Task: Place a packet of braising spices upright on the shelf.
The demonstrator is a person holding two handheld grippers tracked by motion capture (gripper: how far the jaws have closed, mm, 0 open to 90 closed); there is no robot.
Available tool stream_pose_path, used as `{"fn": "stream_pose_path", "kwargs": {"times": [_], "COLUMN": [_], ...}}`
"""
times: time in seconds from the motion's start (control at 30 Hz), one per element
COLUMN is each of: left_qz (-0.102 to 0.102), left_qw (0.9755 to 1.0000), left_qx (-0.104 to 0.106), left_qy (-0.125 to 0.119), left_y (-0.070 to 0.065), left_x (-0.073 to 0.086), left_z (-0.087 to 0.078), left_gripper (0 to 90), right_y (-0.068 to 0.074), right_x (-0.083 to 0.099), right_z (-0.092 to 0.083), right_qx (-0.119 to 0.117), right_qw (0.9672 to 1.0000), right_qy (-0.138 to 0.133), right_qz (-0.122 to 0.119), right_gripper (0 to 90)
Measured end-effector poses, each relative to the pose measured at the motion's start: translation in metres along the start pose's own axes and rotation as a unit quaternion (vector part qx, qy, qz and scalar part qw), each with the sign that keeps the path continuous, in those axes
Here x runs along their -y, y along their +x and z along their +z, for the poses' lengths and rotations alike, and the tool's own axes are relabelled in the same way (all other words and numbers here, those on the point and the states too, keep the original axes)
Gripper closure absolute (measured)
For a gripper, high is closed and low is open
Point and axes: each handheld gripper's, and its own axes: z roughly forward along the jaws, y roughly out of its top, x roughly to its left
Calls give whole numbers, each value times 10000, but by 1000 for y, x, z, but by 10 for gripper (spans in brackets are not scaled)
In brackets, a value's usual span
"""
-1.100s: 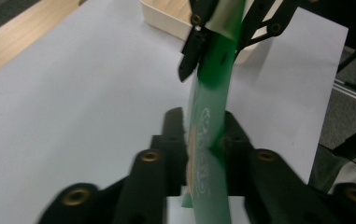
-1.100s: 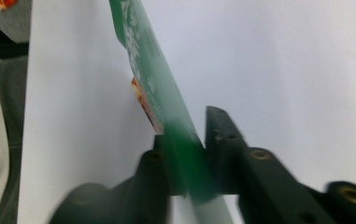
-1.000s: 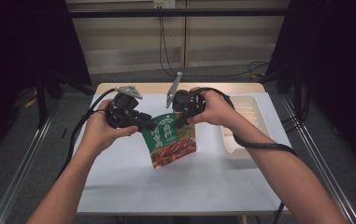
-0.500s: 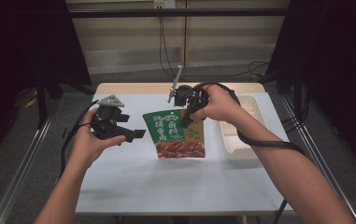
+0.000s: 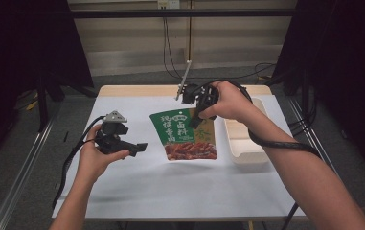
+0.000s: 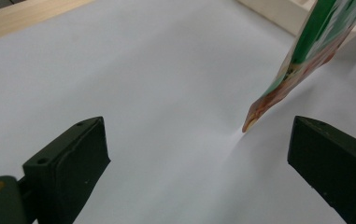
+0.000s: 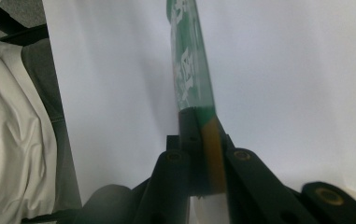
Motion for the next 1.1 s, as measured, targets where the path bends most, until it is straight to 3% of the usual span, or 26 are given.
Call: {"fn": "stream_pose_path", "kwargs": {"times": [0.3,0.37,0.53,0.7,0.83,0.93,1.0,1.1], "left_qz": [-181,-128,-364,-307,-281,-377,-352,-315], "left_qw": [9998,9998,9992,9993,9992,9984,9986,9984], "left_qx": [-14,-42,145,67,234,317,248,303], "left_qy": [113,163,47,207,151,270,315,357], "left_y": [3,3,3,4,5,8,8,8], "left_x": [17,18,28,30,34,39,40,40], "left_z": [13,14,20,22,23,25,26,26], "left_gripper": [33,26,12,0,0,0,0,0], "right_y": [-7,-7,-10,-12,-14,-15,-16,-17], "right_x": [8,8,11,14,16,16,16,17], "right_z": [-6,-8,-16,-21,-21,-21,-22,-24], "right_qx": [-107,-121,-61,-45,-52,-23,-22,-7], "right_qw": [9999,9998,9998,9997,9996,9995,9994,9993], "right_qy": [-5,10,51,44,55,97,121,137], "right_qz": [118,147,179,255,262,307,321,347], "right_gripper": [900,900,900,900,900,900,900,900]}}
